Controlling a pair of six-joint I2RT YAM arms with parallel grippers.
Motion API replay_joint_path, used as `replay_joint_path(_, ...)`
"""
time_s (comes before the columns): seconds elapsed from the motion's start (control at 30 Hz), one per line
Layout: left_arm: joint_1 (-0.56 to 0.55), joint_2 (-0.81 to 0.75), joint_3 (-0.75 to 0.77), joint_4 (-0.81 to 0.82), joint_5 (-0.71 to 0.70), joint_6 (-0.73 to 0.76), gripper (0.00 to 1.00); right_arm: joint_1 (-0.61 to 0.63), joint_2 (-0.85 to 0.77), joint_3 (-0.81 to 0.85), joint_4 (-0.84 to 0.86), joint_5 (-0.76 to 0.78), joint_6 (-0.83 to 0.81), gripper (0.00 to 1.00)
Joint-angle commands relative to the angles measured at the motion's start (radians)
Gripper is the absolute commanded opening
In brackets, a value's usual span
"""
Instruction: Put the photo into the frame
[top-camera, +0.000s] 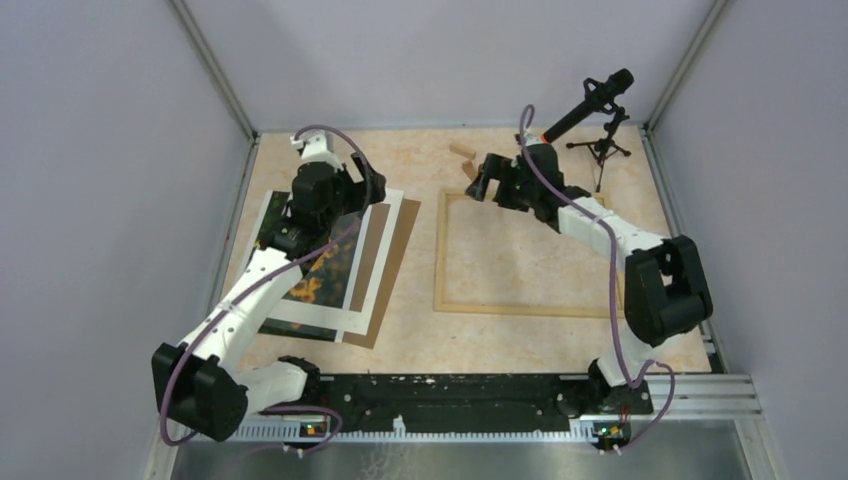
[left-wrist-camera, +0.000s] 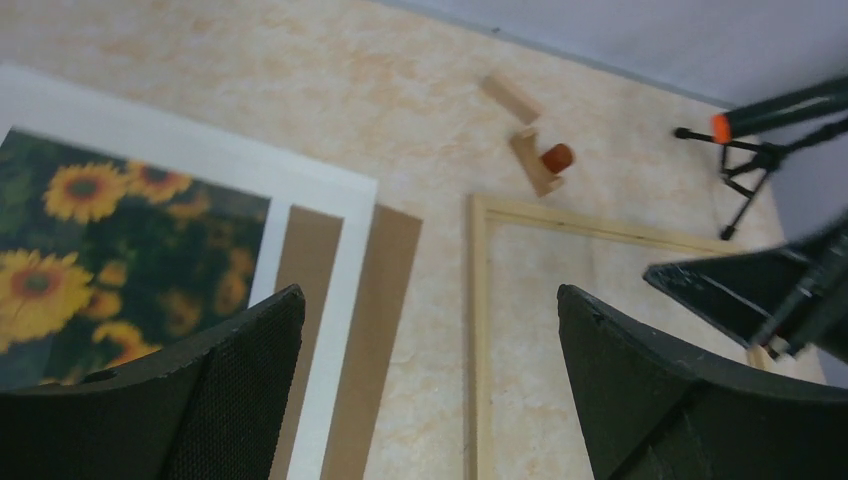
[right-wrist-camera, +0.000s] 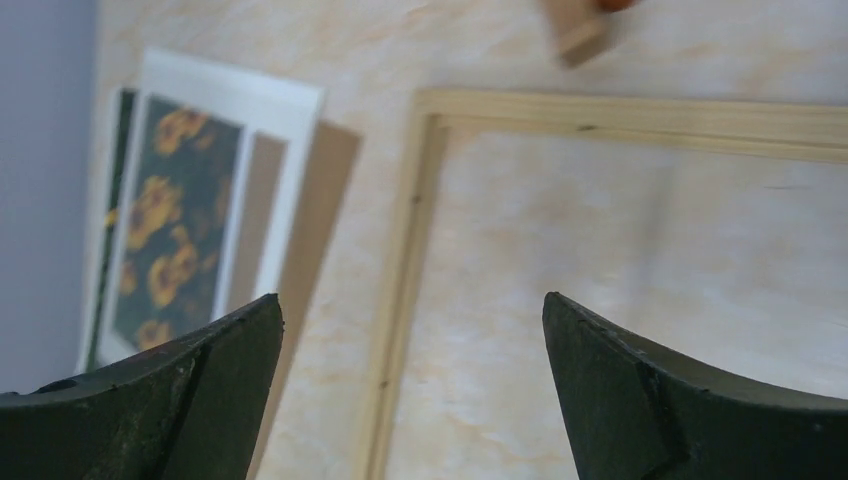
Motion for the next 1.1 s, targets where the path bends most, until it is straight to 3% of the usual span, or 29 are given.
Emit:
replay_joint_path(0.0,0.090,0.045,-0.021,-0.195,-0.135,-0.230,0.98,0.067,0.096,0.004,0.206,-0.313,0.104,0.99)
replay_joint_path(0.1,0.210,0.049,-0.103,-0.228,0.026,-0.279,0.98,0.094,0.231,0.127,0.244,-0.362,0.095,0.98)
replay_joint_path(0.17,0.252,0.041,-0.179,-0.196,0.052,-0.287,0.98,0.105,0.337,0.232,0.242,-0.379,0.089,0.97)
replay_joint_path(0.43,0.296,0.094,-0.273,-0.153,0.107,-0.291,0.98,0.156,0.730,0.729,0.090,-0.396,0.061,0.83)
replay_joint_path(0.67,0.315,0.129,-0.352,-0.123,0.144,-0.322,0.98,0.204,0.921,1.017,-0.086,-0.384,0.024,0.79)
replay_joint_path(1.07,0.374,0.213,-0.435,-0.098,0.194,-0.342,0.98,0.237,0.988,1.057,-0.127,-0.402,-0.002,0.74)
